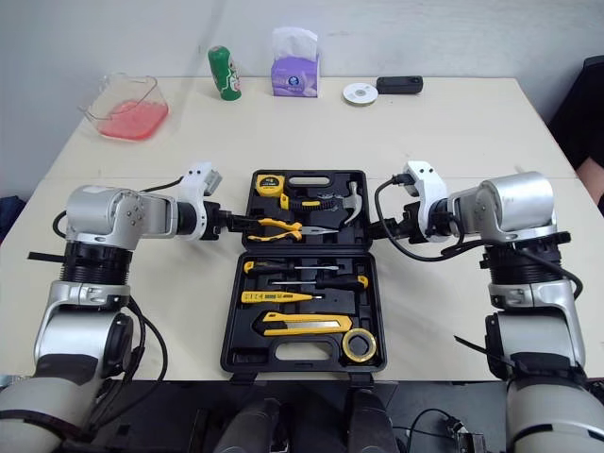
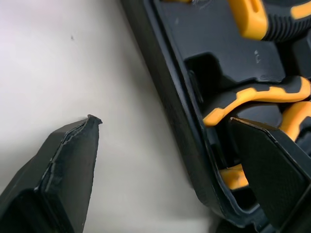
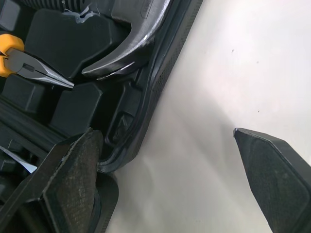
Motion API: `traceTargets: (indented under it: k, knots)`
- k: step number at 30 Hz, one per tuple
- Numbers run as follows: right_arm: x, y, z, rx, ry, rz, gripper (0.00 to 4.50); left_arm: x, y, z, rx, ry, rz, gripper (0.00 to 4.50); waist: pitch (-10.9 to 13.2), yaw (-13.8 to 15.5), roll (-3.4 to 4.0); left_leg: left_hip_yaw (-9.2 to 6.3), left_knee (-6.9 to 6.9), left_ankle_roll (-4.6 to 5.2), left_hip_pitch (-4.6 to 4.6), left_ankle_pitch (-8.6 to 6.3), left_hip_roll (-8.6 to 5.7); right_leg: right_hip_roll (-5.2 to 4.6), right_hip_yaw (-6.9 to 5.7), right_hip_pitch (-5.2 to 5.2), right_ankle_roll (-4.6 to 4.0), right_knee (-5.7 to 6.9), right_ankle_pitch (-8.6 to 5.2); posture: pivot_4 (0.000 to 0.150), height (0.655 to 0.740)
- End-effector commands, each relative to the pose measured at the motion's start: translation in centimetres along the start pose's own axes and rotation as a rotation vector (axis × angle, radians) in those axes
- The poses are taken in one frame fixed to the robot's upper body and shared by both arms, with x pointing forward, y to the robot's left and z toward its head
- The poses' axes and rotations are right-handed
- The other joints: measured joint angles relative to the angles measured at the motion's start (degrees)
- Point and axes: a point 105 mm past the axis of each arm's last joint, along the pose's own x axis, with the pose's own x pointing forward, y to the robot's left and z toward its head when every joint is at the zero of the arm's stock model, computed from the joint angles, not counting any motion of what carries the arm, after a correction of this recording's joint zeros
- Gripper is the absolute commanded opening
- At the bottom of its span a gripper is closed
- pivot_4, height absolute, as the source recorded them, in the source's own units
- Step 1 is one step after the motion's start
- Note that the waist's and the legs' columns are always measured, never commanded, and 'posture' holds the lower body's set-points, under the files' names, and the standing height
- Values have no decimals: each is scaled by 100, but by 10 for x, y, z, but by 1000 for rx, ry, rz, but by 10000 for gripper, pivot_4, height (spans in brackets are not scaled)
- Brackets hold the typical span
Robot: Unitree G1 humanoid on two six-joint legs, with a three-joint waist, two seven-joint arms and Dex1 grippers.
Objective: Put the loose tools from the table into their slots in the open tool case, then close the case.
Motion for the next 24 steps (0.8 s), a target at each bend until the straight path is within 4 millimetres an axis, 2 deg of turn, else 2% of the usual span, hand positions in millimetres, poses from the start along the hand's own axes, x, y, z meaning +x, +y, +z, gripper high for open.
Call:
traceTargets:
  k: [1,23,24]
  knots:
    - [-5,5,8,-16,-43,12,44473,-2,-1,8,31,-18,14,45000,0,0,0,0,0,0,0,0,0,0,0,0,0,1,0,1500,7400]
    - [15,-4,15,1,-41,-98,44473,2,3,1,39,21,33,45000,0,-14,0,3,13,0,1,0,0,0,8,-2,0,17,0,1500,7400]
    - [16,-5,15,4,-38,-101,42196,2,3,1,40,23,34,45000,0,-15,0,3,14,0,2,0,0,0,8,-2,0,20,0,1500,7400]
